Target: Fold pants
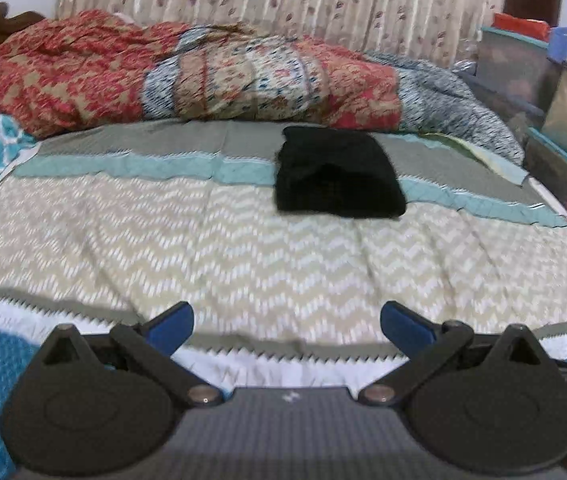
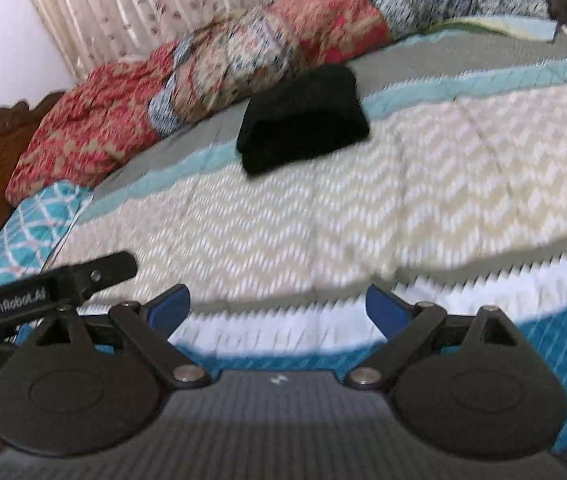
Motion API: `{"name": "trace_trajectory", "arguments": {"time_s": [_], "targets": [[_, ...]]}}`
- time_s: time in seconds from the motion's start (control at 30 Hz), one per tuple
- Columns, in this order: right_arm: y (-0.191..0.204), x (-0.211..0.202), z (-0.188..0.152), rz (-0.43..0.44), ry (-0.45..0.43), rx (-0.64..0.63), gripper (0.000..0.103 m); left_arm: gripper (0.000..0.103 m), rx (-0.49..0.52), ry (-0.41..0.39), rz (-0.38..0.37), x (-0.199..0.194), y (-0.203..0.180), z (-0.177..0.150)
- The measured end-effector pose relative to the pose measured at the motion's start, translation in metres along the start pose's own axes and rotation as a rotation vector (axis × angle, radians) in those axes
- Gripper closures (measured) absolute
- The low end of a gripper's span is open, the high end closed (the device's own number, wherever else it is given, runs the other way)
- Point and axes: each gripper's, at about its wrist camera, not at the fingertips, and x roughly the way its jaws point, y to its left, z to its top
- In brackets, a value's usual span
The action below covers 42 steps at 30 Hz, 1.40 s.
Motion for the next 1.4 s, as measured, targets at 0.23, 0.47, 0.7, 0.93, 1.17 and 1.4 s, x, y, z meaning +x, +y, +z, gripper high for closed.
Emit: {"name": "trace_trajectory", "arguments": {"time_s": [0.23, 0.47, 0.7, 0.93, 1.17, 1.4], "targets": [[0.015, -0.005, -0.008, 0.021, 0.014, -0.041, 0.007, 0.000, -0.039, 0.025, 0.009, -0.009, 0.012, -0.011], [0.023, -0.011, -0.019, 0.026, 0.014, -0.086, 0.007, 0.000, -0.038, 0.036, 0.055, -0.014, 0.015, -0.013], [0.025, -0.026, -0.021, -0.011, -0.067, -0.096, 0.007, 0.000, -0.001, 0.020, 0.084, -0.019, 0.009, -0.010], [0.021, -0.040, -0.019, -0.056, -0.153, -0.067, 0.007, 0.000, 0.065, -0.002, 0.187, -0.022, -0.003, -0.006], [0.018, -0.048, -0.017, -0.049, -0.172, -0.052, 0.005, 0.000, 0.152, -0.054, 0.296, -0.029, -0.020, -0.007], [0.020, -0.047, -0.020, -0.033, -0.145, -0.057, 0.005, 0.000, 0.147, -0.051, 0.283, -0.034, -0.023, -0.003]]}}
